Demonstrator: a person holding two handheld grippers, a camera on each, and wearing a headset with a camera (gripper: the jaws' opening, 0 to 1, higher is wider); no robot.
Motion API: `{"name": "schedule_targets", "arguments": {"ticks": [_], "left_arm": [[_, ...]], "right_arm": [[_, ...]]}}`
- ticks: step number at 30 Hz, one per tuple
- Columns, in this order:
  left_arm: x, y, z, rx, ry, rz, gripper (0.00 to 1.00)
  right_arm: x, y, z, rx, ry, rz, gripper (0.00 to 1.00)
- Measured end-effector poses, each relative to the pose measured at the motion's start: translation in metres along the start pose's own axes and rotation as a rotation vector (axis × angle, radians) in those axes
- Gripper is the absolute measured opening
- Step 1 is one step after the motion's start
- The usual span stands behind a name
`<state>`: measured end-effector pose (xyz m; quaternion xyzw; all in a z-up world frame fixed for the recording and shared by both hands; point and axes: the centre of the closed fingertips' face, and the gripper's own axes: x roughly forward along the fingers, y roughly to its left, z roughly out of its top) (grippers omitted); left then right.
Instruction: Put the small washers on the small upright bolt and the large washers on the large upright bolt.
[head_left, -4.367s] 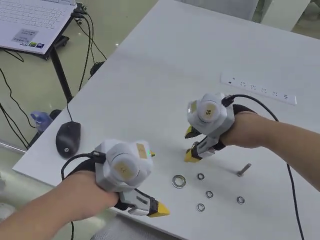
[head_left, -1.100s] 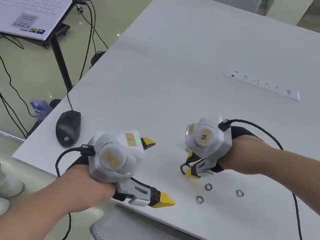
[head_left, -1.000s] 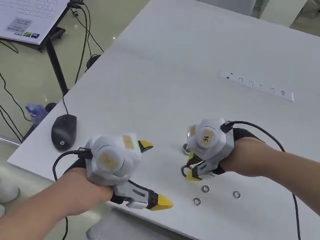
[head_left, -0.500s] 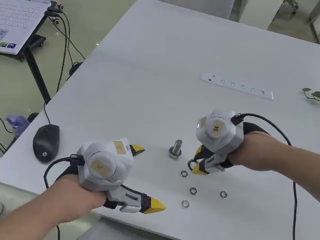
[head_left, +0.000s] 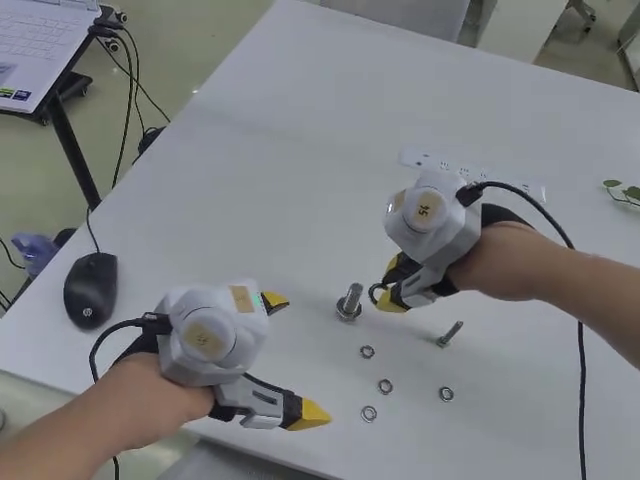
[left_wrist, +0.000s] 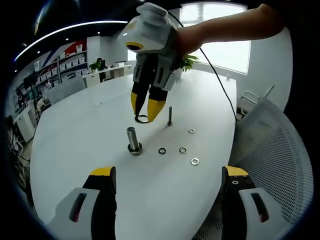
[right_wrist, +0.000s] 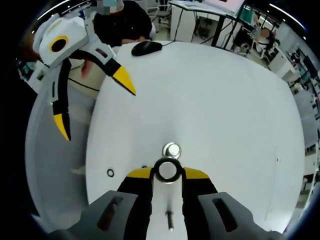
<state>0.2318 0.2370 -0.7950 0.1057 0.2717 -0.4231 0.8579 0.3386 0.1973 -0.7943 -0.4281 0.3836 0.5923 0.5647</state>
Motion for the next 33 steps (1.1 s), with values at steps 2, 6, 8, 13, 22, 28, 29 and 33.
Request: {"name": "schedule_targets", "arguments": {"ticks": [2, 6, 8, 13, 22, 28, 29, 33], "left_arm": [[0.000, -0.002, 0.000, 0.001, 0.003, -0.006, 0.86], [0.001, -0.003, 0.000, 0.005, 0.004, -0.006, 0.86], [0.001, -0.004, 0.000, 0.004, 0.002, -0.005, 0.86], [0.000, -0.005, 0.001, 0.005, 0.007, -0.004, 0.84], [-0.001, -0.004, 0.002, -0.001, 0.007, -0.001, 0.83], [-0.001, -0.005, 0.000, -0.002, 0.012, -0.002, 0.82], [-0.001, -0.005, 0.000, -0.006, 0.011, -0.002, 0.81], [-0.003, -0.005, 0.003, -0.019, 0.000, -0.006, 0.81]], "right_arm": [[0.002, -0.003, 0.006, -0.005, 0.000, -0.004, 0.22], [0.008, -0.005, 0.011, -0.006, 0.004, 0.006, 0.22], [0.011, -0.006, 0.012, -0.009, 0.008, 0.008, 0.22], [0.018, -0.007, 0.012, -0.008, 0.014, 0.017, 0.22], [0.024, -0.009, 0.013, -0.002, 0.016, 0.026, 0.22], [0.029, -0.007, 0.014, -0.008, 0.026, 0.032, 0.22], [0.031, -0.007, 0.014, -0.010, 0.029, 0.034, 0.22], [0.036, -0.006, 0.012, -0.025, 0.047, 0.036, 0.22]]}}
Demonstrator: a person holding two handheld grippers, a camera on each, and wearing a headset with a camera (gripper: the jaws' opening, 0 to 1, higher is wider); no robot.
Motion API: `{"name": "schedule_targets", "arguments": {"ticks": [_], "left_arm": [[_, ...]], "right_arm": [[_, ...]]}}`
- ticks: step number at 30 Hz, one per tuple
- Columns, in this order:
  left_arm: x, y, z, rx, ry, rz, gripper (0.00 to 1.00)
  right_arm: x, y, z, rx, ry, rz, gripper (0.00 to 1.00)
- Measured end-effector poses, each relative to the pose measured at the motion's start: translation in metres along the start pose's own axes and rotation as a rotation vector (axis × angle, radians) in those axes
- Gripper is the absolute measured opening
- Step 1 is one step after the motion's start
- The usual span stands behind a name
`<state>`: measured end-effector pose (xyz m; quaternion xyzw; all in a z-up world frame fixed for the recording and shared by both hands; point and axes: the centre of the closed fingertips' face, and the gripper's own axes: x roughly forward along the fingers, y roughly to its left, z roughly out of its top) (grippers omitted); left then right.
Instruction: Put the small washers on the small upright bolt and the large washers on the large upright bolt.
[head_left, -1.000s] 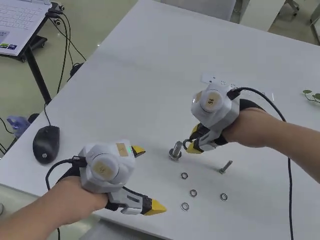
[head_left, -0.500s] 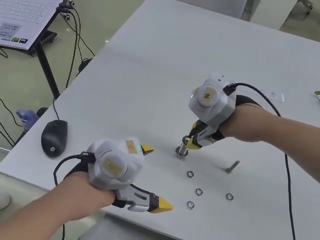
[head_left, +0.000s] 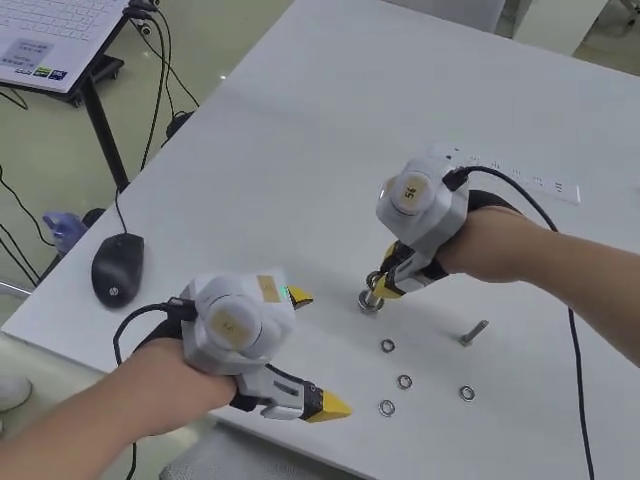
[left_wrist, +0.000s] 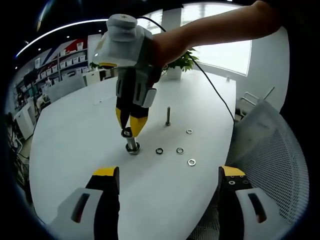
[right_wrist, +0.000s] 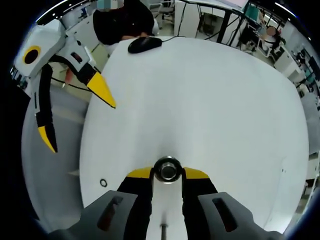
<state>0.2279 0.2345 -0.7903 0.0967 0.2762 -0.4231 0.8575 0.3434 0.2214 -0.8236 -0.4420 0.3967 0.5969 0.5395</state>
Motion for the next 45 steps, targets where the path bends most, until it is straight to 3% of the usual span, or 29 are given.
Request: {"name": "schedule_targets", "arguments": {"ticks": [24, 30, 45], "left_arm": [[0.003, 0.002, -0.001, 0.019, 0.020, -0.006, 0.79], [0.000, 0.006, 0.001, 0.016, 0.014, 0.003, 0.79], [0.004, 0.005, 0.000, 0.023, 0.029, -0.010, 0.79]], "right_arm": [[0.037, -0.002, -0.013, -0.009, 0.069, 0.038, 0.22], [0.038, 0.000, -0.013, -0.014, 0.074, 0.038, 0.22], [0.039, -0.001, -0.014, -0.038, 0.089, 0.030, 0.24]]}}
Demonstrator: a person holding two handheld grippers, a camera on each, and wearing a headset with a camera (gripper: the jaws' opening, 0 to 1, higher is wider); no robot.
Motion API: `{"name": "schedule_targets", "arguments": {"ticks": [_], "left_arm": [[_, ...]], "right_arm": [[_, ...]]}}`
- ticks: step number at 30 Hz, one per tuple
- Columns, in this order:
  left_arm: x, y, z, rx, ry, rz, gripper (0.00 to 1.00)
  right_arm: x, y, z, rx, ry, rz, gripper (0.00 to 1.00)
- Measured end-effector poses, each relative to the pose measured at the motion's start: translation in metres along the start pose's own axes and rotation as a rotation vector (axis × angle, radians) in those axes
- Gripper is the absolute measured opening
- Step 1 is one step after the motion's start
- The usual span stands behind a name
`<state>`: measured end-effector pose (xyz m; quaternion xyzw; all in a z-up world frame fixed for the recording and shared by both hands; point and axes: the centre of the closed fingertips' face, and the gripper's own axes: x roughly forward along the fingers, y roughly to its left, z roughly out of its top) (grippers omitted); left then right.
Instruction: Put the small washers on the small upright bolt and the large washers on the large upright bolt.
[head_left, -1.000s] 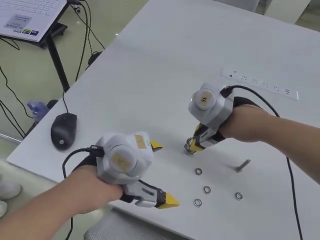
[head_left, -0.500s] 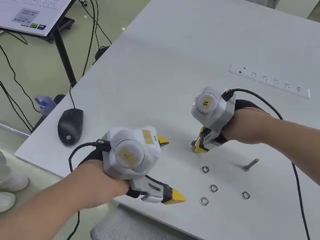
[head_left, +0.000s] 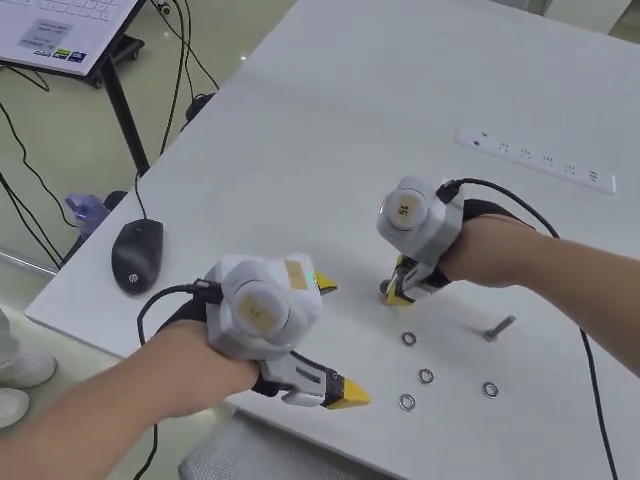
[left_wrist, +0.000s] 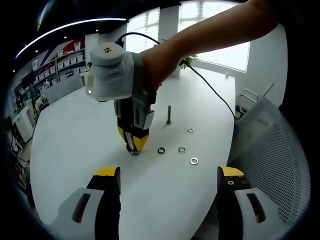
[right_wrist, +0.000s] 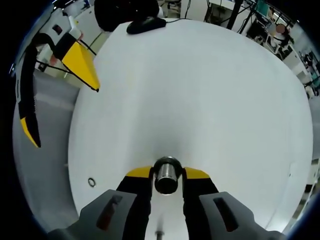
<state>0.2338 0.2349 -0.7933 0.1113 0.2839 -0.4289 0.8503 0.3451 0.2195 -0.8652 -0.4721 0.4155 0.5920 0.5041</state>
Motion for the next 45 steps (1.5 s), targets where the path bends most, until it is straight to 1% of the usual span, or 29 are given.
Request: {"name": "schedule_targets", "arguments": {"ticks": [5, 10, 14, 19, 21, 23, 25, 27, 29, 32, 37, 41, 45], "left_arm": [[0.000, 0.000, -0.001, 0.004, 0.002, 0.001, 0.79], [-0.002, 0.001, -0.001, 0.005, 0.005, 0.004, 0.79], [-0.003, 0.000, -0.001, 0.010, 0.008, 0.003, 0.79], [-0.004, -0.002, -0.001, 0.011, 0.009, 0.002, 0.79], [-0.004, -0.003, -0.002, 0.031, 0.022, 0.003, 0.78], [-0.005, -0.003, -0.002, 0.033, 0.020, 0.005, 0.78], [-0.007, -0.003, 0.000, 0.026, 0.013, 0.007, 0.78], [-0.009, 0.000, 0.004, 0.038, 0.000, 0.029, 0.79], [-0.010, 0.001, 0.006, 0.023, -0.007, 0.026, 0.79], [-0.010, 0.003, 0.005, 0.038, 0.004, 0.032, 0.80], [-0.010, 0.002, 0.003, 0.051, 0.019, 0.021, 0.80], [-0.010, 0.002, 0.004, 0.050, 0.018, 0.019, 0.81], [-0.010, 0.003, 0.003, 0.052, 0.020, 0.019, 0.81]], "right_arm": [[0.000, 0.000, 0.000, 0.006, -0.009, 0.000, 0.25], [-0.003, 0.001, 0.002, 0.026, -0.034, 0.006, 0.32], [-0.006, 0.000, 0.001, 0.026, -0.044, -0.001, 0.33], [-0.016, 0.001, 0.004, 0.010, -0.073, -0.015, 0.35], [-0.022, -0.001, 0.003, 0.020, -0.080, -0.026, 0.35], [-0.028, -0.001, 0.002, 0.021, -0.093, -0.034, 0.35], [-0.033, 0.000, 0.000, 0.010, -0.097, -0.040, 0.35], [-0.038, 0.000, -0.002, 0.009, -0.103, -0.049, 0.35], [-0.043, 0.001, -0.005, 0.010, -0.108, -0.057, 0.35], [-0.046, 0.004, -0.009, 0.028, -0.119, -0.063, 0.35], [-0.045, 0.012, -0.019, 0.042, -0.124, -0.067, 0.35], [-0.047, 0.016, -0.028, 0.058, -0.128, -0.073, 0.35], [-0.049, 0.020, -0.030, 0.057, -0.130, -0.081, 0.34]]}}
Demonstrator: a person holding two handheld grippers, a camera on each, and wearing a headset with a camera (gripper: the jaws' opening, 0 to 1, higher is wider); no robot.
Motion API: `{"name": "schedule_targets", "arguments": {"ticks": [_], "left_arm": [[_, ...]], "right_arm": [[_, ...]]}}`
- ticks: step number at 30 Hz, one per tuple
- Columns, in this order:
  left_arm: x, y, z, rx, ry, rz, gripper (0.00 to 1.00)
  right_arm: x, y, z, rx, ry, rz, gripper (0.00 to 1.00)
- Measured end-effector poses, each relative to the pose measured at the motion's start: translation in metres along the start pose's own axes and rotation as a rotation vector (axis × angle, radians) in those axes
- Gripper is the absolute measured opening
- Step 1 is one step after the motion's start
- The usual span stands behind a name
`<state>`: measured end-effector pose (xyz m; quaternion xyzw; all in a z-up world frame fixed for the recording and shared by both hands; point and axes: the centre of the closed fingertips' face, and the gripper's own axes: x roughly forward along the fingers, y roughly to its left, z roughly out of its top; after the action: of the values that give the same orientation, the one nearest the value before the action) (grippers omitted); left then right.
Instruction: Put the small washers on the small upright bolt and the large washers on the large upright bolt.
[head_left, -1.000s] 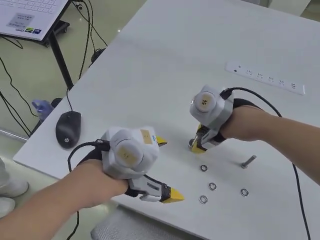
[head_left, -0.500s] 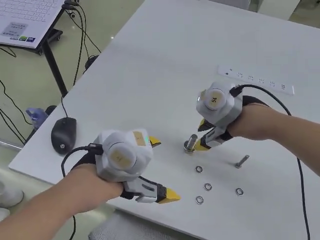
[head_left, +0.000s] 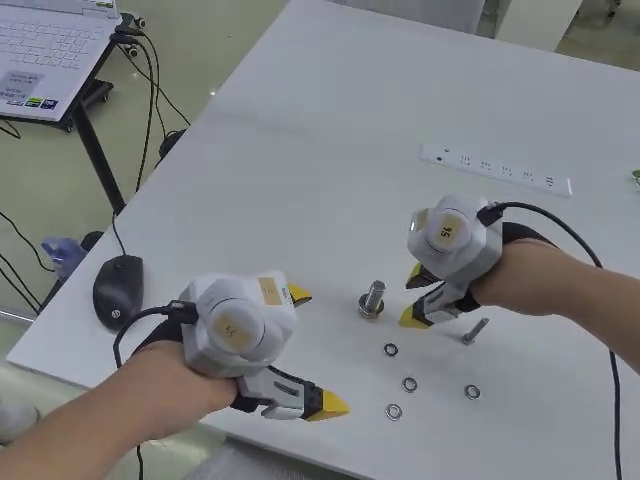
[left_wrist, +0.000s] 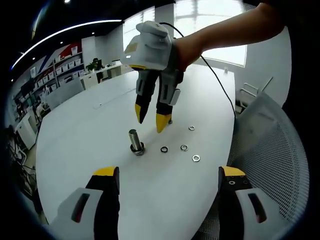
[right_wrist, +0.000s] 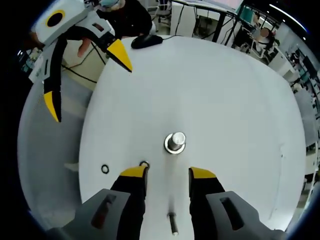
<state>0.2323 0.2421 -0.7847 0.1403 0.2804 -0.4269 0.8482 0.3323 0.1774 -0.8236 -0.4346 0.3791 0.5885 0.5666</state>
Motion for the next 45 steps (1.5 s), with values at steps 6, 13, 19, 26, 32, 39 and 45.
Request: {"name": "schedule_targets", "arguments": {"ticks": [6, 13, 19, 26, 32, 39, 45], "left_arm": [[0.000, 0.000, 0.000, -0.005, -0.005, -0.001, 0.81], [0.000, 0.002, 0.001, -0.005, -0.006, -0.001, 0.80], [0.003, 0.000, 0.000, -0.006, -0.002, -0.005, 0.79], [0.006, -0.003, 0.001, -0.012, -0.005, -0.009, 0.78], [0.007, -0.004, -0.001, -0.021, -0.004, -0.012, 0.77], [0.006, -0.001, -0.003, -0.024, -0.002, -0.007, 0.76], [0.008, -0.002, -0.003, -0.029, -0.004, -0.008, 0.75]], "right_arm": [[0.009, 0.012, 0.001, -0.001, -0.018, 0.011, 0.33], [0.027, 0.029, -0.004, -0.025, 0.001, 0.040, 0.32], [0.040, 0.036, -0.014, -0.035, 0.023, 0.050, 0.31], [0.046, 0.033, -0.018, -0.040, 0.016, 0.036, 0.29], [0.052, 0.038, -0.020, -0.049, 0.023, 0.048, 0.25], [0.051, 0.036, -0.018, -0.044, 0.022, 0.051, 0.24], [0.053, 0.038, -0.017, -0.074, 0.050, 0.049, 0.16]]}}
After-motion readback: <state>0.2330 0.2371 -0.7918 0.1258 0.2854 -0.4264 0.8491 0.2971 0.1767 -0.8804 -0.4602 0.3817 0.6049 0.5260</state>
